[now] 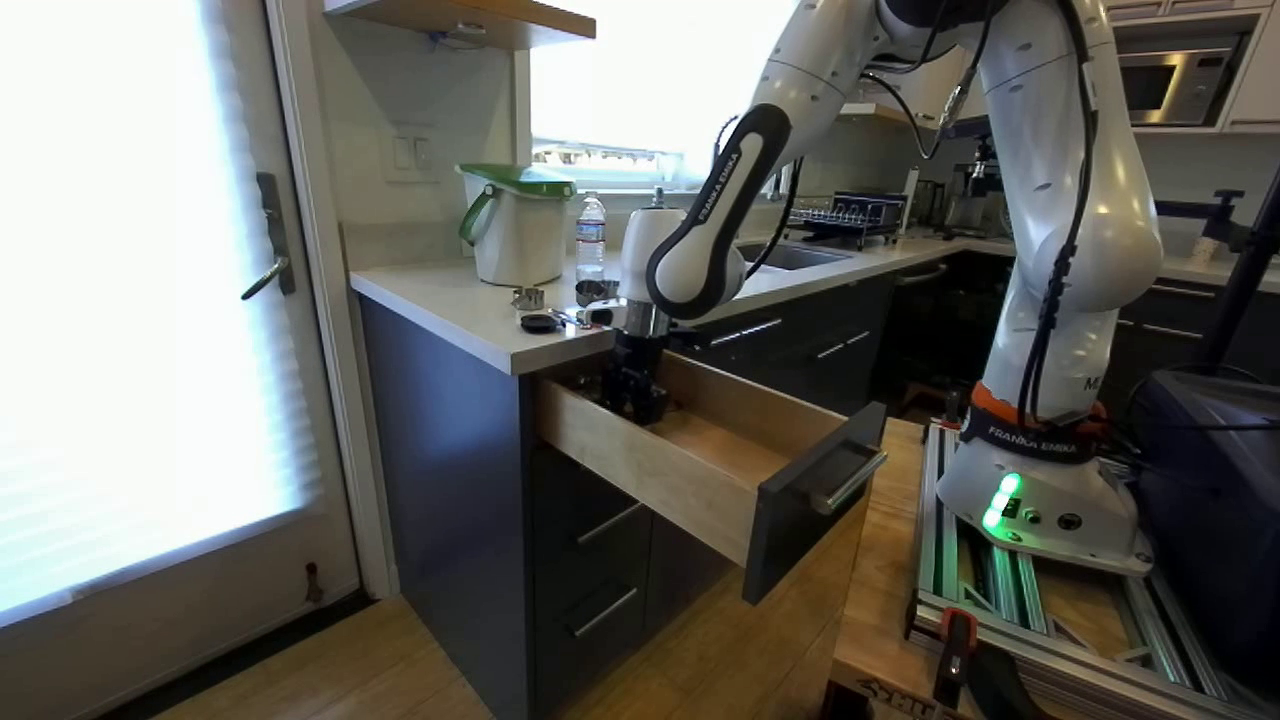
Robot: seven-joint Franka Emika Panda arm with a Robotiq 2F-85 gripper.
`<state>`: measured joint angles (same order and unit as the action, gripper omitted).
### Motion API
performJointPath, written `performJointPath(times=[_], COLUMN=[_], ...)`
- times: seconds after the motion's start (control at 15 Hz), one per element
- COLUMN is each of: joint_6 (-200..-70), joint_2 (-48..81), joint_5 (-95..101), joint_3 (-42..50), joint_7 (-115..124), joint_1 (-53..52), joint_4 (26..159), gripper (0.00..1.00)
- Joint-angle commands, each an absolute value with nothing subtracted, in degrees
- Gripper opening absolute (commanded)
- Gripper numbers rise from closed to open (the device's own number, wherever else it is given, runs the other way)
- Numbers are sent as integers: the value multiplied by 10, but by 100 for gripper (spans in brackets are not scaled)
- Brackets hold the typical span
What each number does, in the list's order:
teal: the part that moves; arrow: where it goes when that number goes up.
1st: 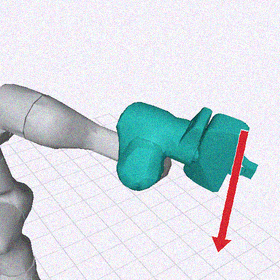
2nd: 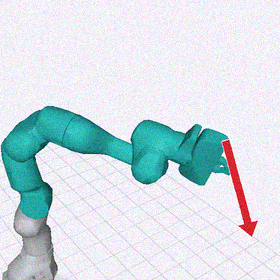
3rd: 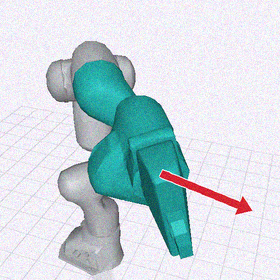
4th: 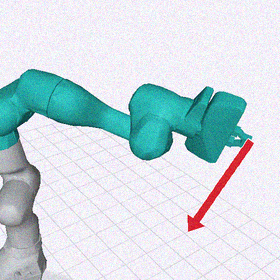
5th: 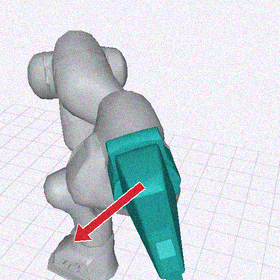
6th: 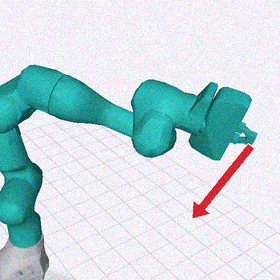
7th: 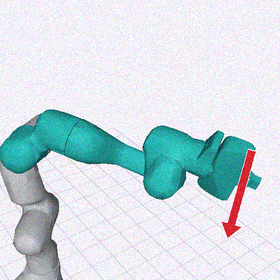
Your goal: Pick up the silver and red measuring spoon from the open drawer and put it on the kitchen counter
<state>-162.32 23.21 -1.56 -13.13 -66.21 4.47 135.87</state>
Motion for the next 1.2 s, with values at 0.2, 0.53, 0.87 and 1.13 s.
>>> performJointPath(times=[0.2,0.53,0.87,1.13], joint_6=[-1612,-1595,-1536,-1526], joint_2=[239,229,189,152], joint_5=[0,6,-25,-54], joint_3=[-128,-124,-130,-130], joint_7=[-640,-638,-656,-689], joint_1=[45,45,72,97], joint_4=[1350,1359,1400,1443], gripper=[24,5,5,5])
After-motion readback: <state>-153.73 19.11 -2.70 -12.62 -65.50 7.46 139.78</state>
